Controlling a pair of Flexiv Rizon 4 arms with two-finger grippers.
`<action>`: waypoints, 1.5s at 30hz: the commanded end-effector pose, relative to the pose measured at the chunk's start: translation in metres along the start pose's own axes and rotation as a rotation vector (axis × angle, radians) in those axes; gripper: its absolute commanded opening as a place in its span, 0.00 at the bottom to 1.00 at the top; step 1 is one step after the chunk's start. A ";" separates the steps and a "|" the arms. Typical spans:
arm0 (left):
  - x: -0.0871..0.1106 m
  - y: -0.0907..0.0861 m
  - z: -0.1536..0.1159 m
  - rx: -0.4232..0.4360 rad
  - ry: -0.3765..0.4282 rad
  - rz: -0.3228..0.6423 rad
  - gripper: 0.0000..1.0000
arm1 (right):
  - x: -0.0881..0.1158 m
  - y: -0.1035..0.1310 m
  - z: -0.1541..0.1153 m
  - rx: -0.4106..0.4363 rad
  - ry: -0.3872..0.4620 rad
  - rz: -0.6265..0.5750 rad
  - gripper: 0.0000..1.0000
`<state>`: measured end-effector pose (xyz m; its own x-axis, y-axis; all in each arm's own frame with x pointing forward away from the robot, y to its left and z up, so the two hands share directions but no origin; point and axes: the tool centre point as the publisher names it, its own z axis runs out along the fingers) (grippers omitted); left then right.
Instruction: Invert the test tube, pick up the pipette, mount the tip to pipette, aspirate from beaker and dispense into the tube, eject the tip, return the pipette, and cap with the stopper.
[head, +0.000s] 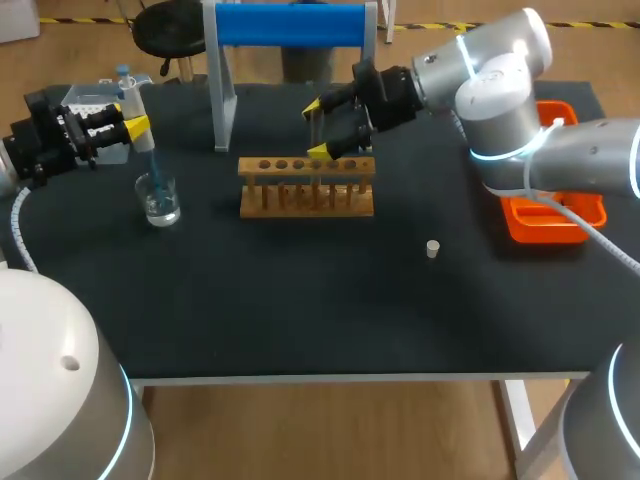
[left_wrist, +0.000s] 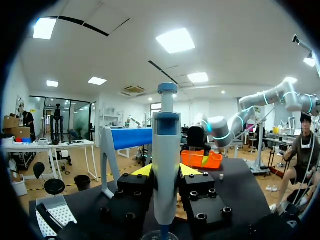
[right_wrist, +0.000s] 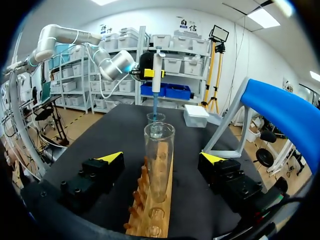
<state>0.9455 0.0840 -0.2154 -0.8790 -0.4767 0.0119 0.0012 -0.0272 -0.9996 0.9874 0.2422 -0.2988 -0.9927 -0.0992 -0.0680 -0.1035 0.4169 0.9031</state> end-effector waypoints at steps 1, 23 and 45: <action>-0.001 0.000 -0.001 0.001 0.004 -0.001 0.00 | -0.003 -0.002 0.006 0.005 -0.002 0.003 1.00; -0.001 0.000 -0.001 0.001 0.004 -0.001 0.00 | -0.003 -0.002 0.006 0.003 -0.036 0.020 1.00; -0.001 0.000 -0.001 0.001 0.004 -0.001 0.00 | -0.001 -0.002 0.010 0.028 -0.059 -0.013 1.00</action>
<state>0.9455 0.0841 -0.2154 -0.8790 -0.4767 0.0119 0.0012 -0.0272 -0.9996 0.9906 0.2495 -0.3042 -0.9938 -0.0581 -0.0948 -0.1106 0.4335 0.8943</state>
